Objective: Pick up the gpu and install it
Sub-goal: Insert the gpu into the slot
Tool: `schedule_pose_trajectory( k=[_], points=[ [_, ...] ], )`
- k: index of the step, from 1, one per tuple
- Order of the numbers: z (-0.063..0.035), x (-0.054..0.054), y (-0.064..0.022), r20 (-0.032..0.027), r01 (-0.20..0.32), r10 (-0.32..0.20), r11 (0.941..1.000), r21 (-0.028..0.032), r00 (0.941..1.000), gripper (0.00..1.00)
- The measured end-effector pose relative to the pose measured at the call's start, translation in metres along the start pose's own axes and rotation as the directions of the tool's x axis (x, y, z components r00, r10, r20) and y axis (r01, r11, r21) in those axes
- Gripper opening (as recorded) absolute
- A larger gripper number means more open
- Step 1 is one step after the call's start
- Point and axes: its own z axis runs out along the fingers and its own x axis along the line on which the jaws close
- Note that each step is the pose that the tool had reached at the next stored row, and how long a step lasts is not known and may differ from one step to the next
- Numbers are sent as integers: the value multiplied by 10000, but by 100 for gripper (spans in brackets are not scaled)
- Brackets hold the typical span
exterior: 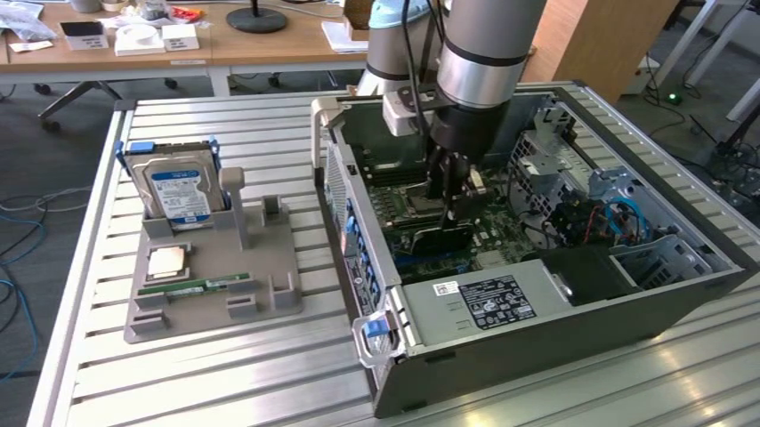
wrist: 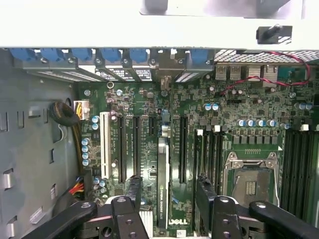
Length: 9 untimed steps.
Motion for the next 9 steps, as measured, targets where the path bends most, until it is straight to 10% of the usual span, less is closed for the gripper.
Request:
schedule_pose_trajectory(
  k=[9],
  points=[
    [-13,0,0,-4,0,0,10000,-2,10000,57]
  ],
)
